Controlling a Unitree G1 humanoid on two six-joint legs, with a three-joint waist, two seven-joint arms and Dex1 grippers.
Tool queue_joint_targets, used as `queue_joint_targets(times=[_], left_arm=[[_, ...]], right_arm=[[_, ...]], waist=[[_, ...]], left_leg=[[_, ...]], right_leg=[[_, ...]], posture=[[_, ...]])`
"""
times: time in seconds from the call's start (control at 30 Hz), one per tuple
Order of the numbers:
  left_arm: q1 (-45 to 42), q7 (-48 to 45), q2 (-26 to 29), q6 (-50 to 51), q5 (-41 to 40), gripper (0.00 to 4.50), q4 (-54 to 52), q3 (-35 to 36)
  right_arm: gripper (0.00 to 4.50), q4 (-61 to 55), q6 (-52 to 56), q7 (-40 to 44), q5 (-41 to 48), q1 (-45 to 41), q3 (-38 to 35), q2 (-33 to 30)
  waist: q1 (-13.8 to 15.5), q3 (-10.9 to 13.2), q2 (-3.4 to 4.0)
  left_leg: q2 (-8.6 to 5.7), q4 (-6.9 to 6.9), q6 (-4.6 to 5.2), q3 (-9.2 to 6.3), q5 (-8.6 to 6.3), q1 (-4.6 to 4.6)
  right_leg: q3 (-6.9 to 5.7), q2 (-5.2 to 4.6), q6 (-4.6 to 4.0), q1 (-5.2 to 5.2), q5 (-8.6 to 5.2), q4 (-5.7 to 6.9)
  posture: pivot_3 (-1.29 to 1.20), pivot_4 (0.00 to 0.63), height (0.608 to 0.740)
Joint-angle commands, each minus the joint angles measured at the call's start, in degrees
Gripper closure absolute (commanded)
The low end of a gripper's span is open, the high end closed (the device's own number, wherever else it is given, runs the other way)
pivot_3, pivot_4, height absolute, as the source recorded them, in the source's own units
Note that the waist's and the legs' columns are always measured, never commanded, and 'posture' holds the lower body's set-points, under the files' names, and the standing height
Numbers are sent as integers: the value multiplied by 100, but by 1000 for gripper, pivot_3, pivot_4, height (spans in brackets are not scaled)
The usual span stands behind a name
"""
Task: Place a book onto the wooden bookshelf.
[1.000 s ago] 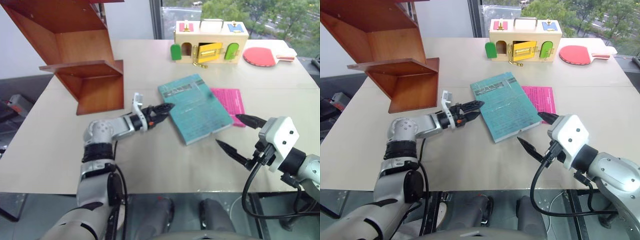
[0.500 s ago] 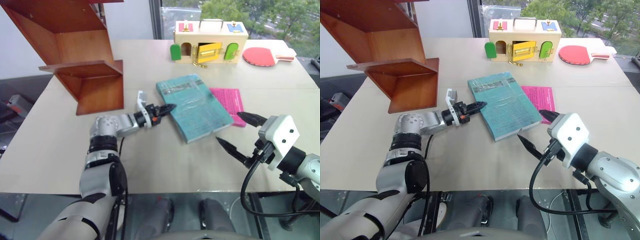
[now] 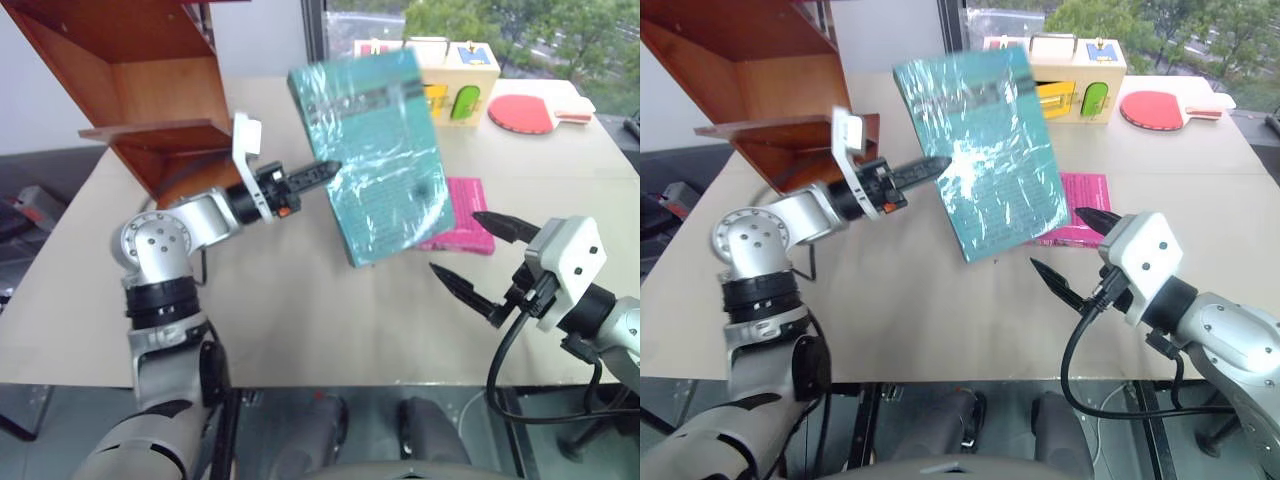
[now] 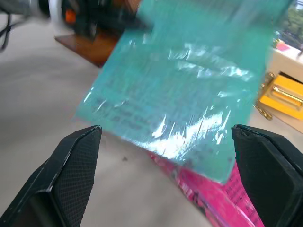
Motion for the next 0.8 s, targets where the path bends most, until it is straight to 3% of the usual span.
queue_joint_targets(times=[0.03,0.13,0.2,0.33,0.4,0.47,0.6,0.8], left_arm=[[-462,-652,602,-1722,998,4448,-739,-459],[-876,-1437,1628,-3827,2640,4448,-595,-1192],[-1273,-1693,2251,-4662,3383,4448,-146,-1435],[-2074,-2397,3439,-4619,3928,4448,946,-1599],[-2087,-2631,4177,-4967,4701,4448,1536,-1897],[-2104,-2835,4562,-5435,5180,4448,1981,-2118],[-2161,-3082,4766,-5899,6019,4448,2740,-2603],[-2757,-2646,4045,-7397,7225,4448,4678,-3414]], right_arm=[[0,278,-292,178,23,-209,-126,49],[0,599,-406,329,-36,-569,110,82],[0,804,-498,462,-101,-811,350,157],[0,1271,-816,833,-319,-1135,748,306],[0,1548,-1051,1080,-447,-1287,946,406],[0,1671,-1143,1156,-525,-1455,1110,527],[0,1833,-1335,1150,-740,-1714,1294,786],[0,1640,-1249,822,-970,-2280,1372,1026]], waist=[[10,-1,2],[-15,1,4],[-19,2,6],[-55,6,7],[-145,9,12],[-159,11,15],[-118,18,8],[-98,14,13]], left_leg=[[0,-1,0,1,0,3],[2,-3,0,5,0,5],[3,-11,1,11,0,9],[3,-19,2,8,0,3],[2,-19,3,8,0,1],[0,-23,4,10,0,2],[1,-14,4,-3,0,-5],[-5,3,7,-11,0,11]], right_leg=[[1,1,0,2,0,0],[1,5,0,2,0,1],[6,5,-1,0,0,-1],[4,13,-1,-7,-1,-7],[2,25,1,-10,-2,-8],[5,28,2,-10,-3,-9],[-12,33,2,-11,-3,-7],[-22,26,4,2,-3,20]], posture=[[0,150,740],[0,150,740],[0,150,740],[0,150,740],[0,150,740],[0,150,740],[0,150,740],[0,150,740]])
